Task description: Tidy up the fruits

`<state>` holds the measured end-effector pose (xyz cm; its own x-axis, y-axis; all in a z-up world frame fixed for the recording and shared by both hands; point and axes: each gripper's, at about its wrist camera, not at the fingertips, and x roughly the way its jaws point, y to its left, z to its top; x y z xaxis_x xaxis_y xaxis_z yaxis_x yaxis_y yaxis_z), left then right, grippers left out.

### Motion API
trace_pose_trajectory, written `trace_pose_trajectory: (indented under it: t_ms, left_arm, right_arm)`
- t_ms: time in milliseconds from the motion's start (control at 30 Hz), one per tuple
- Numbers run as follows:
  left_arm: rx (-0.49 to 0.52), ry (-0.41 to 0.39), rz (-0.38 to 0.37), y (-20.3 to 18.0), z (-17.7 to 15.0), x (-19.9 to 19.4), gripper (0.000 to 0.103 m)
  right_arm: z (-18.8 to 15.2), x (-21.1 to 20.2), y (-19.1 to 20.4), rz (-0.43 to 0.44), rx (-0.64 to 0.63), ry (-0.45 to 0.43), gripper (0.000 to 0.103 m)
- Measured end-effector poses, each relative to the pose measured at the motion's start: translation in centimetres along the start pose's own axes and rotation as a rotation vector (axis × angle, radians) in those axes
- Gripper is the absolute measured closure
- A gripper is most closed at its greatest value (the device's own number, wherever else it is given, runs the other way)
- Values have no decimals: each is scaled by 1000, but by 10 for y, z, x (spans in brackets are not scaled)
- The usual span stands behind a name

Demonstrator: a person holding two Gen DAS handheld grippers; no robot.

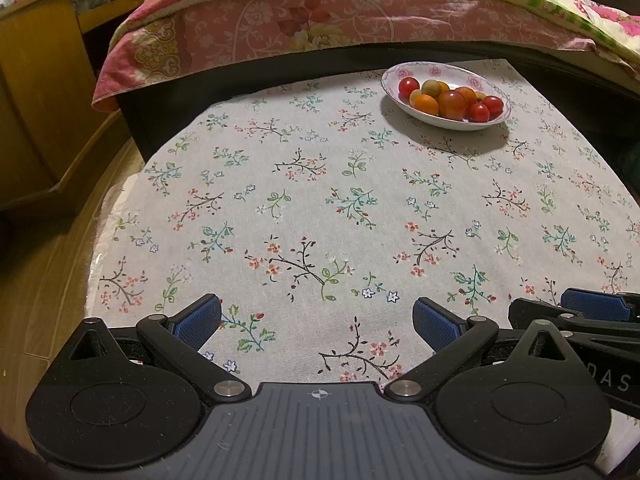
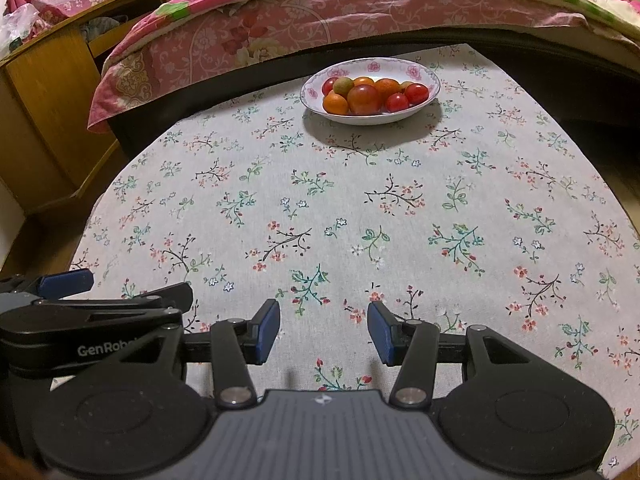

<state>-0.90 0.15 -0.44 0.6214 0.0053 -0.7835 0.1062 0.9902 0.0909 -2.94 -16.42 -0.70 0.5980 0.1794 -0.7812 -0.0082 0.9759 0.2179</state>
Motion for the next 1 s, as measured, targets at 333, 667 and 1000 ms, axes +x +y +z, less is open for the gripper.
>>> trace_pose_trajectory:
  t_ms: [333, 667, 1000]
  left_arm:
    - [0, 0, 0, 0, 0, 0, 0]
    - [2, 0, 0, 0, 0, 1, 0]
    - [1, 0, 1, 0, 0, 0, 0]
  right_arm:
    - [-1, 1, 0, 0, 0, 1, 56]
    - [-2, 1, 0, 0, 0, 2, 56]
    - [-1, 2, 0, 1, 1, 3, 56]
